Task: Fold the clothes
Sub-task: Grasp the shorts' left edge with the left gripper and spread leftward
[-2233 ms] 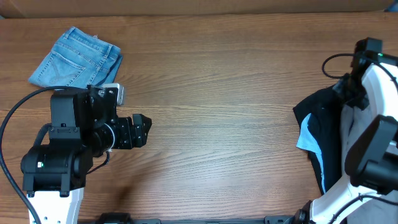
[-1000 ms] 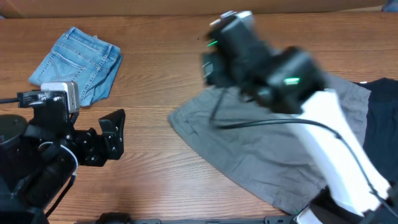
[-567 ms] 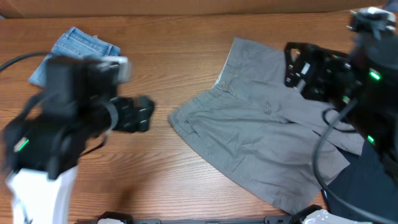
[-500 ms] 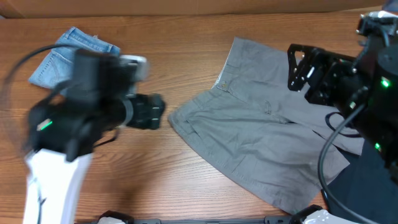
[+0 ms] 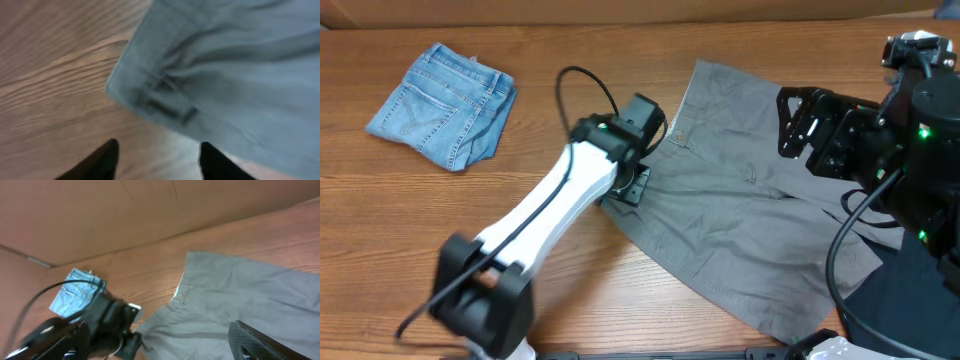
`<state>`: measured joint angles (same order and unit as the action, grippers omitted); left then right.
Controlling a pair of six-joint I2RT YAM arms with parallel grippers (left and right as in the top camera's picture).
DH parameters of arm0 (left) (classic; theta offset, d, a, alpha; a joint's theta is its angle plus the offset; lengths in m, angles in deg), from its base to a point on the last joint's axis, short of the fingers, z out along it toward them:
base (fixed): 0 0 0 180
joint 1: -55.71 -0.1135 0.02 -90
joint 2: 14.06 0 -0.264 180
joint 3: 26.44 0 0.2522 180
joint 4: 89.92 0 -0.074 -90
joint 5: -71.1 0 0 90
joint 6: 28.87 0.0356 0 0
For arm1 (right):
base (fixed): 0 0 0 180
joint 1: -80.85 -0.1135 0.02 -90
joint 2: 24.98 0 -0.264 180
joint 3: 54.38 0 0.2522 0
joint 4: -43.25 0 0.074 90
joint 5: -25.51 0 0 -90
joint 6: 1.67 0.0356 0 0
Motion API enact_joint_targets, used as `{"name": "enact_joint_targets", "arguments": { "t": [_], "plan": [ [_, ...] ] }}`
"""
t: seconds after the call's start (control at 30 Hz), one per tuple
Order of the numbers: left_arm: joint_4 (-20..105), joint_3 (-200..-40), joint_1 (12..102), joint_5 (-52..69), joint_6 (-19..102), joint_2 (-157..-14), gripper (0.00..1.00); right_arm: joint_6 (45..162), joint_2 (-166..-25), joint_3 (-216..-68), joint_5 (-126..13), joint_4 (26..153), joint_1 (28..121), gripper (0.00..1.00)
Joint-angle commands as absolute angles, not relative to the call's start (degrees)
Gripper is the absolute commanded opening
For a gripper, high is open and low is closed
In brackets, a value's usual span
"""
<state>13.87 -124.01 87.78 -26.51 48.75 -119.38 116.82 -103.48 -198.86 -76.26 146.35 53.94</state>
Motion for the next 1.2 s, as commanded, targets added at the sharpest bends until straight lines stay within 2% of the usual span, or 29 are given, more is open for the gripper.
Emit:
{"name": "enact_joint_targets", "arguments": {
  "t": [0.0,0.23,0.4,0.57,0.73,0.97,1.17],
  "plan": [
    [16.1,-123.7,87.2,-28.3,46.8,-123.2,0.54,117.1,-103.2,-199.5,-76.3,146.6,54.4,0.92],
    [20.4,-123.7,86.3,-29.9,47.2,-129.3,0.65,116.9,-103.3,-199.5,-76.9,148.1,54.4,0.92],
    [22.4,-123.2,82.5,-29.9,46.7,-133.3,0.66,116.9,-103.3,-199.5,-77.5,149.1,54.4,0.92],
    [21.9,-123.0,78.4,-25.9,46.6,-137.7,0.43,116.9,-103.3,-199.5,-77.5,150.0,54.4,0.92],
    [17.3,-122.6,74.3,-30.0,39.7,-139.1,0.06,116.9,-103.3,-199.5,-78.3,150.5,54.4,0.92],
    [6.6,-122.6,66.4,-41.7,28.9,-137.3,0.04,116.9,-103.3,-199.5,-79.1,150.7,54.4,0.92],
    [-0.4,-122.6,55.7,-44.6,26.2,-129.6,0.04,116.9,-103.3,-199.5,-79.2,151.4,54.4,0.94]
  ]
}}
